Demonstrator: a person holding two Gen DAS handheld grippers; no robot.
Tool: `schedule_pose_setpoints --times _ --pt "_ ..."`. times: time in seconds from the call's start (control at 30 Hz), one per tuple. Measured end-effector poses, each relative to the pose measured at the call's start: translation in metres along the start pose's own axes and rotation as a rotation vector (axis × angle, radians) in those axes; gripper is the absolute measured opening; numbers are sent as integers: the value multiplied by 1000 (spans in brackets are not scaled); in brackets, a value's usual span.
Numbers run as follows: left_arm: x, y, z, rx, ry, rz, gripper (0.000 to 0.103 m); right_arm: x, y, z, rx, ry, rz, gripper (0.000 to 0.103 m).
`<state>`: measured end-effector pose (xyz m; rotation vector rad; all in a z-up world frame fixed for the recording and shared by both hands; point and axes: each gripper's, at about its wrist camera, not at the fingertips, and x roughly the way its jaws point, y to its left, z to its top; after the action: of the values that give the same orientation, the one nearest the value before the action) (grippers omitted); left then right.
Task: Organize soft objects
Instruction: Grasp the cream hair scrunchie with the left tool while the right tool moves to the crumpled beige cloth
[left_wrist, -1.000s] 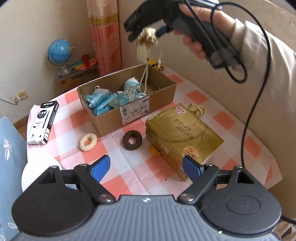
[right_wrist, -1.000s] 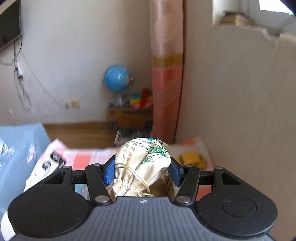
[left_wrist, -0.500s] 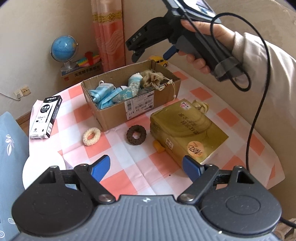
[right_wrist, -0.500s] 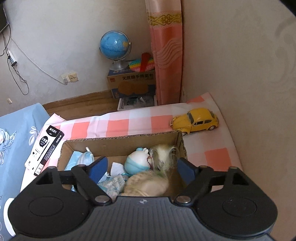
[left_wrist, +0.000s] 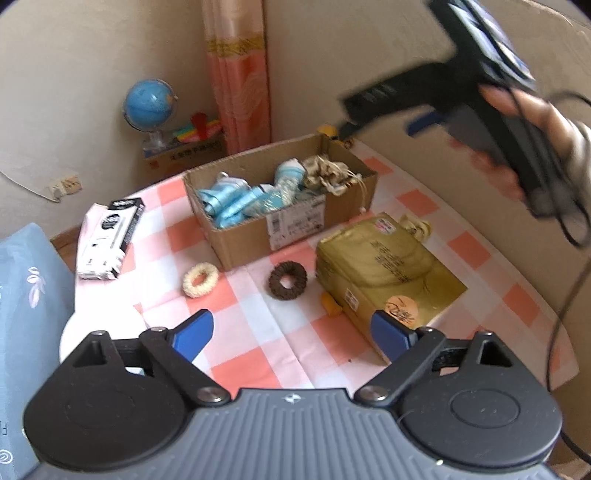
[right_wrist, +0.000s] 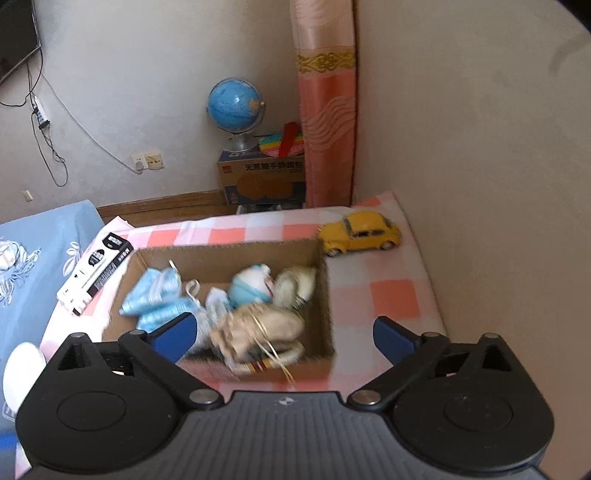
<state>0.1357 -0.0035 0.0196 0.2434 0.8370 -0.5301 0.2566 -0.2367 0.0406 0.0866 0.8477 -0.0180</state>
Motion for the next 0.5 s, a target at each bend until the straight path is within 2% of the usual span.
schedule_pose_setpoints --times 0.2,0.37,0.5 --pt "-7 1 -3 -22 -40 60 95 -24 -17 -41 24 -22 -22 103" --pt "-8 1 -11 -27 -34 76 95 -38 -23 -72 13 -56 -79 103" --pt "-11 6 -13 -61 -13 80 95 -52 -27 -96 29 -89 -81 103"
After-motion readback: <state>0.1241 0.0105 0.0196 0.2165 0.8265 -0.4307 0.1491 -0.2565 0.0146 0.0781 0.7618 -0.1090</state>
